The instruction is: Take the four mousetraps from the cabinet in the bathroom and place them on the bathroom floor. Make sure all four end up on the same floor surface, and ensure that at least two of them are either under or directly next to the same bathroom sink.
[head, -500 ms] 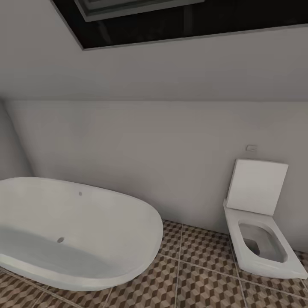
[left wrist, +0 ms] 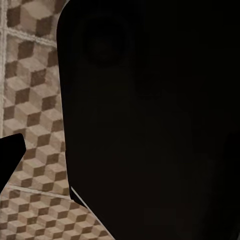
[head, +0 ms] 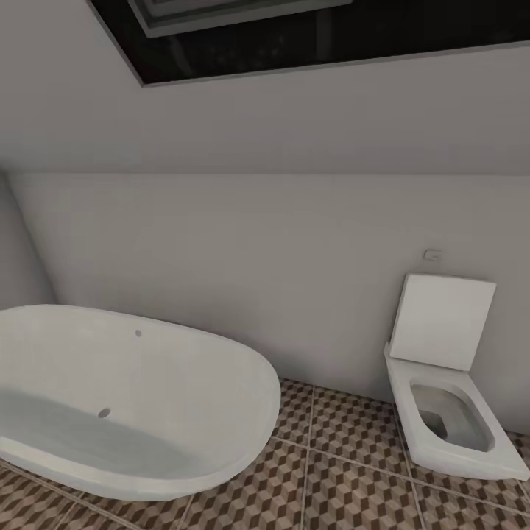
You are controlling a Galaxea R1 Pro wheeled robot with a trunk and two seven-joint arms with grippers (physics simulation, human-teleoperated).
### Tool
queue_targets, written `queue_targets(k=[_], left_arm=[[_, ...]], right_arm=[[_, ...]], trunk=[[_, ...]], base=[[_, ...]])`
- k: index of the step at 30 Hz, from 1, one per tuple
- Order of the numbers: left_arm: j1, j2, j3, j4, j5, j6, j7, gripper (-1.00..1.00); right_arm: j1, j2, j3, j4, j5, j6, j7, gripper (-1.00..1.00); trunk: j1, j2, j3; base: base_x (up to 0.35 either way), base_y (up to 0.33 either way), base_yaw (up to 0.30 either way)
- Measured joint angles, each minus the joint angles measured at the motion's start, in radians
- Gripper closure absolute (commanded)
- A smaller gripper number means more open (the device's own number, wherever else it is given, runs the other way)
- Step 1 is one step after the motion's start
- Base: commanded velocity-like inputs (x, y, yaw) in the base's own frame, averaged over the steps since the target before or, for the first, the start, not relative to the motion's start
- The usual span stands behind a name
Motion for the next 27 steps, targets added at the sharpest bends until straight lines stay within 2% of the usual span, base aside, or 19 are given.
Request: queue_targets(k=[27], left_arm=[[0.0,0.0,0.0,-0.001,0.0,0.0,0.0,-1.0]], right_arm=[[0.0,-0.004,0.001,0.001,0.001,-0.001,0.0,-1.0]], trunk=[[0.0,0.0,0.0]], base=[[0.0,0.0,0.0]])
